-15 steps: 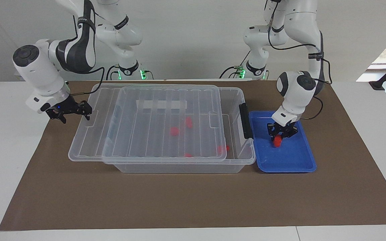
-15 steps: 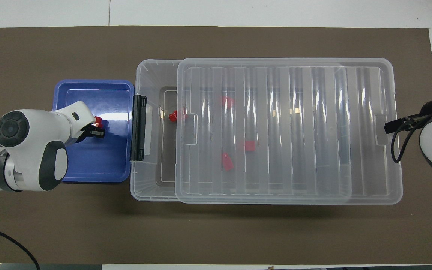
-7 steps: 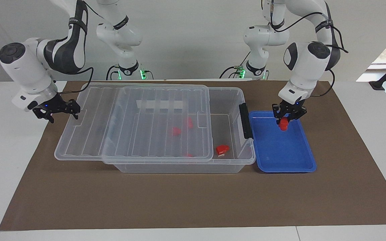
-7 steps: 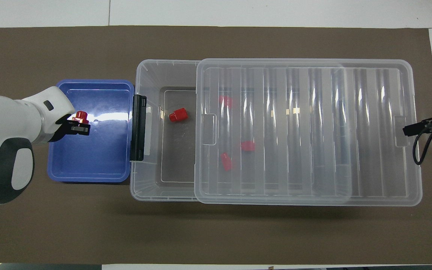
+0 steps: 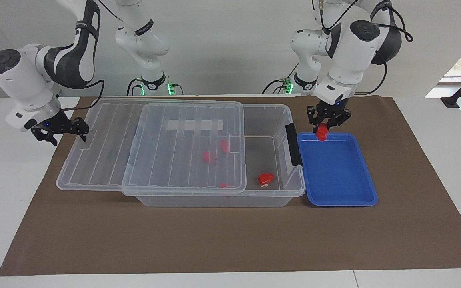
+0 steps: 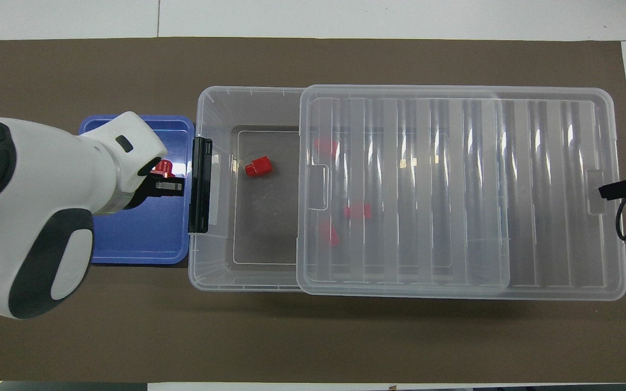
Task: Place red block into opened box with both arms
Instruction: 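Carry the red block into the opened box and release it with the left gripper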
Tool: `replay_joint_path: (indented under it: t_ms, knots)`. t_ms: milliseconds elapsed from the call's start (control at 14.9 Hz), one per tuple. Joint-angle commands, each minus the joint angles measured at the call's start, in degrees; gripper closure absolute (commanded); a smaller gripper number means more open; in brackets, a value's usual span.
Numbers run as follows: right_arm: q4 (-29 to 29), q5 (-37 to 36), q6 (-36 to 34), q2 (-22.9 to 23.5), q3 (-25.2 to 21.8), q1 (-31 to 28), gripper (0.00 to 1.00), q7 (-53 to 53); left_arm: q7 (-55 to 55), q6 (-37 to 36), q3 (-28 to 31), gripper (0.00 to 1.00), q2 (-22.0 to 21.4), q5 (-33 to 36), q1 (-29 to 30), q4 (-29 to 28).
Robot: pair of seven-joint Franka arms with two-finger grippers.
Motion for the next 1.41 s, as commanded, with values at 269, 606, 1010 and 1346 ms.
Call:
replay_joint_path:
  t_ms: [269, 606, 1010, 1346]
  knots:
    - [-1.42, -0.97, 1.61, -0.74, 0.34, -2.02, 0.0, -2.11, -13.75, 7.2, 0.63, 1.0, 7.23, 0.79, -10.73, -1.7]
    - [-1.42, -0.97, 1.43, -0.83, 0.26, -2.72, 0.0, -2.02, -21.48, 17.29, 0.45, 1.0, 12.68, 0.79, -12.41, -6.1]
    - [9.46, 0.0, -8.57, 2.25, 0.87, 1.31, 0.0, 2.88, -21.49, 25.83, 0.45, 1.0, 15.85, 0.7, -12.76, -11.37]
    - [14.05, 1.39, -17.71, -0.46, 1.05, 5.89, 0.0, 11.49, -21.4, 25.15, 0.45, 0.0, 15.33, 0.79, -12.59, -12.18]
